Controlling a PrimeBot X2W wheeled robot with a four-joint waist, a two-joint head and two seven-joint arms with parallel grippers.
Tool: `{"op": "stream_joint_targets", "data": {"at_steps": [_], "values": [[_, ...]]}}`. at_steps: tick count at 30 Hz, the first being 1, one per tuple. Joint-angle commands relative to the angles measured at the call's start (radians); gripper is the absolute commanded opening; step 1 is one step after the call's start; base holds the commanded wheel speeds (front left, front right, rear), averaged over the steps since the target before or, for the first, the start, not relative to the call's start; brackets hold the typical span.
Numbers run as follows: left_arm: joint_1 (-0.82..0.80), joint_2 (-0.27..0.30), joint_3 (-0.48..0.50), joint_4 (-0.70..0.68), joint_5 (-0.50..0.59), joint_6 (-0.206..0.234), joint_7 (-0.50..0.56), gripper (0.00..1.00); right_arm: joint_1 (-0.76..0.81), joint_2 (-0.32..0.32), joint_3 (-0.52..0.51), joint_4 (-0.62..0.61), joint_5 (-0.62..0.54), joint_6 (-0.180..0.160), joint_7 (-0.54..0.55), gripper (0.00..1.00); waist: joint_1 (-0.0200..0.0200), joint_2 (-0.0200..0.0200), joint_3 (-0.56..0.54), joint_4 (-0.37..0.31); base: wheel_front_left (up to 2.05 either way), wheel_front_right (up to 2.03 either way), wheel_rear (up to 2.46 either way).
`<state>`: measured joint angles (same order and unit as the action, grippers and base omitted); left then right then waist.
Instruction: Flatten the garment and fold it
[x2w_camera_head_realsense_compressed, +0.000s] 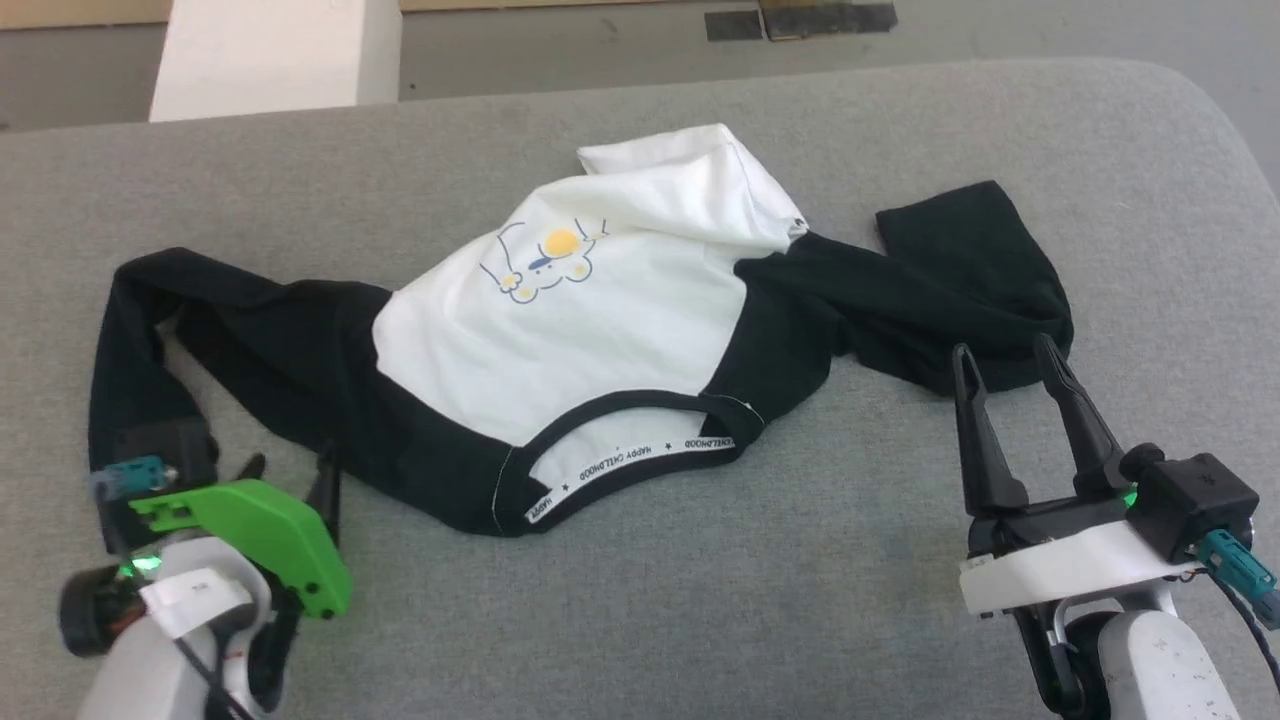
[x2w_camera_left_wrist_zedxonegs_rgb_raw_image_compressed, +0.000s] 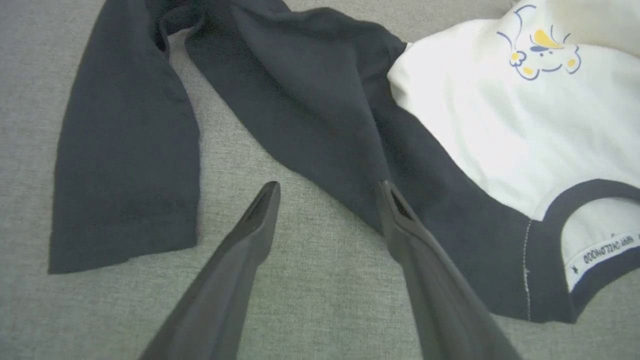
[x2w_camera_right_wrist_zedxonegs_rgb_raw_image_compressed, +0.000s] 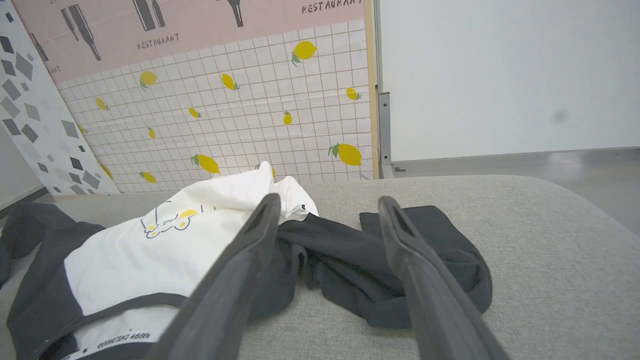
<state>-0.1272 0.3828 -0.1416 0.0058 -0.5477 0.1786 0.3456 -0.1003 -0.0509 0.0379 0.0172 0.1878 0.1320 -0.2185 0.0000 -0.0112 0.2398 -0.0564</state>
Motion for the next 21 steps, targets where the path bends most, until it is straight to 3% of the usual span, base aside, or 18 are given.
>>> {"op": "stream_joint_targets", "data": {"at_steps": [1,7,16,17,18,19,21], "values": [[0.003,-0.015,-0.005,0.005,-0.019,0.007,0.007,1.00,0.011,0.001,0.001,-0.004,0.006,-0.001,0.003,1.00,0.0000,0.0112,0.001,-0.004,0.00,0.00,0.00],[-0.031,-0.033,-0.016,0.044,-0.023,0.026,0.028,1.00,0.007,0.001,0.002,-0.005,0.011,-0.001,0.002,1.00,0.0000,0.0112,0.024,-0.035,0.00,0.00,0.00],[-0.072,-0.005,-0.035,0.134,0.001,0.075,0.130,1.00,-0.009,0.001,0.015,0.012,0.027,-0.001,-0.009,1.00,0.0000,0.0112,0.055,-0.084,0.00,0.00,0.00],[-0.068,-0.001,-0.043,0.138,0.001,0.075,0.151,0.75,-0.009,0.001,0.015,0.015,0.028,-0.001,-0.010,1.00,0.0000,0.0112,0.055,-0.086,0.00,0.00,0.00],[-0.063,0.007,-0.054,0.141,0.000,0.069,0.176,0.21,-0.009,0.001,0.016,0.017,0.028,-0.001,-0.012,1.00,0.0000,0.0112,0.056,-0.089,0.00,0.00,0.00],[-0.058,0.015,-0.061,0.139,0.000,0.062,0.191,0.00,-0.009,0.001,0.016,0.019,0.028,-0.001,-0.013,1.00,0.0000,0.0112,0.055,-0.090,0.00,0.00,0.00],[-0.050,0.029,-0.061,0.127,0.001,0.055,0.193,0.00,-0.008,0.001,0.015,0.023,0.028,-0.001,-0.015,1.00,0.0000,0.0112,0.052,-0.090,0.00,0.00,0.00]]}}
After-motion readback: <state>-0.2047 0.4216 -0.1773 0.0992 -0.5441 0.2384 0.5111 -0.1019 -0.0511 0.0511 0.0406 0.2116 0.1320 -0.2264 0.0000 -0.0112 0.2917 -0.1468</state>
